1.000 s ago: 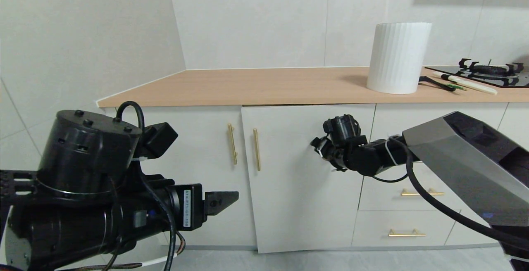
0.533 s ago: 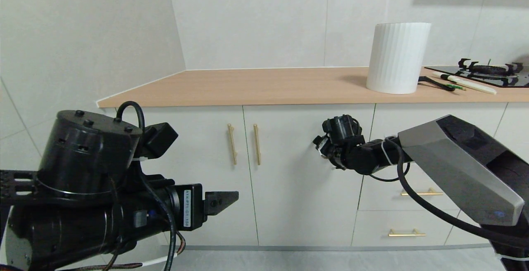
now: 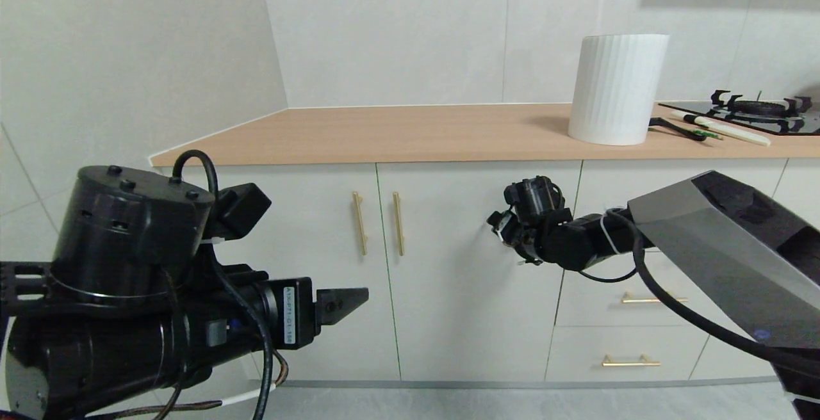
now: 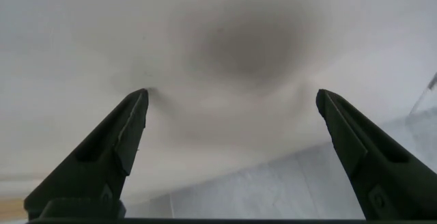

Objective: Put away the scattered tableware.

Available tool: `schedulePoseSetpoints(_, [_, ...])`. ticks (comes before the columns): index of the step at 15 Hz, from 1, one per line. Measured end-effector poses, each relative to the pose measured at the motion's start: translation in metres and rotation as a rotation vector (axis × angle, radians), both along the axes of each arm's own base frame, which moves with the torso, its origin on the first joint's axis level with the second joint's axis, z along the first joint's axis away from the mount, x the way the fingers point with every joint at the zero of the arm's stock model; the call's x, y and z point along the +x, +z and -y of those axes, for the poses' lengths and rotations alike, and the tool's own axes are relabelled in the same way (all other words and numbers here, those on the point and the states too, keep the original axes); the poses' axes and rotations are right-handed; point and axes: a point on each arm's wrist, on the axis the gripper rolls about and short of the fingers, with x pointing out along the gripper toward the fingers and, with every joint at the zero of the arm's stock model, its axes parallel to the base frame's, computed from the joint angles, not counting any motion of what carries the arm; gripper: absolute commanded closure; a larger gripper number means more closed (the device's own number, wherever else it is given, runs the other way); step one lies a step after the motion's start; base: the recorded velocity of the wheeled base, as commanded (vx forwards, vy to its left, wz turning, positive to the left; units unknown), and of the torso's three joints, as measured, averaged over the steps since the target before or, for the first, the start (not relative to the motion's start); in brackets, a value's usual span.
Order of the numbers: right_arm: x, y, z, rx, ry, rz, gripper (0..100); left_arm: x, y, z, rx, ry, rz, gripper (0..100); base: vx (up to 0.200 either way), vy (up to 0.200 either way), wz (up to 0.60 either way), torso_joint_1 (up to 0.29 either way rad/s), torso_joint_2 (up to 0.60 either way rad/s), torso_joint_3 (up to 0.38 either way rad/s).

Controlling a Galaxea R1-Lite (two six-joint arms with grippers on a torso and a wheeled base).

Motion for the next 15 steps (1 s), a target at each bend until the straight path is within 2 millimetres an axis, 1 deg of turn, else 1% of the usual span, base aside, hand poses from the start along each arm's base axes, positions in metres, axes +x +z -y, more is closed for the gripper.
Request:
schedulePoseSetpoints(2, [-0.024, 0.024, -0.001, 0.001, 0.059, 0.005, 0, 0.002, 0.004, -0.003, -0.011, 0.035, 0.041, 0, 0.000, 0.000, 0.00, 0.000, 0.00, 0.000])
schedulePoseSetpoints(4, [-0.056, 0.053, 0.006, -0.023, 0.117, 0.022, 0, -0.001, 0.011, -0.009, -0.021, 0.060, 0.082, 0, 0.000, 0.000, 0.00, 0.000, 0.00, 0.000])
schedulePoseSetpoints(6, [-0.096, 0.085, 0.021, -0.053, 0.166, 0.059, 0, -0.009, 0.018, -0.023, -0.022, 0.082, 0.128, 0, 0.000, 0.000, 0.00, 0.000, 0.00, 0.000])
schedulePoseSetpoints(7, [-0.118, 0.102, 0.032, -0.065, 0.182, 0.087, 0, -0.016, 0.019, -0.031, -0.018, 0.092, 0.144, 0, 0.000, 0.000, 0.00, 0.000, 0.00, 0.000])
schedulePoseSetpoints(9, [-0.169, 0.134, 0.062, -0.085, 0.195, 0.156, 0, -0.038, 0.017, -0.049, 0.010, 0.114, 0.192, 0, 0.000, 0.000, 0.00, 0.000, 0.00, 0.000])
schedulePoseSetpoints(11, [-0.226, 0.156, 0.097, -0.125, 0.189, 0.252, 0, -0.064, 0.013, -0.074, 0.053, 0.142, 0.263, 0, 0.000, 0.000, 0.00, 0.000, 0.00, 0.000])
schedulePoseSetpoints(13, [-0.285, 0.167, 0.136, -0.208, 0.166, 0.371, 0, -0.095, 0.009, -0.097, 0.068, 0.188, 0.348, 0, 0.000, 0.000, 0.00, 0.000, 0.00, 0.000])
schedulePoseSetpoints(15, [-0.335, 0.165, 0.175, -0.321, 0.095, 0.480, 0, -0.128, 0.003, -0.116, 0.070, 0.239, 0.417, 0, 0.000, 0.000, 0.00, 0.000, 0.00, 0.000])
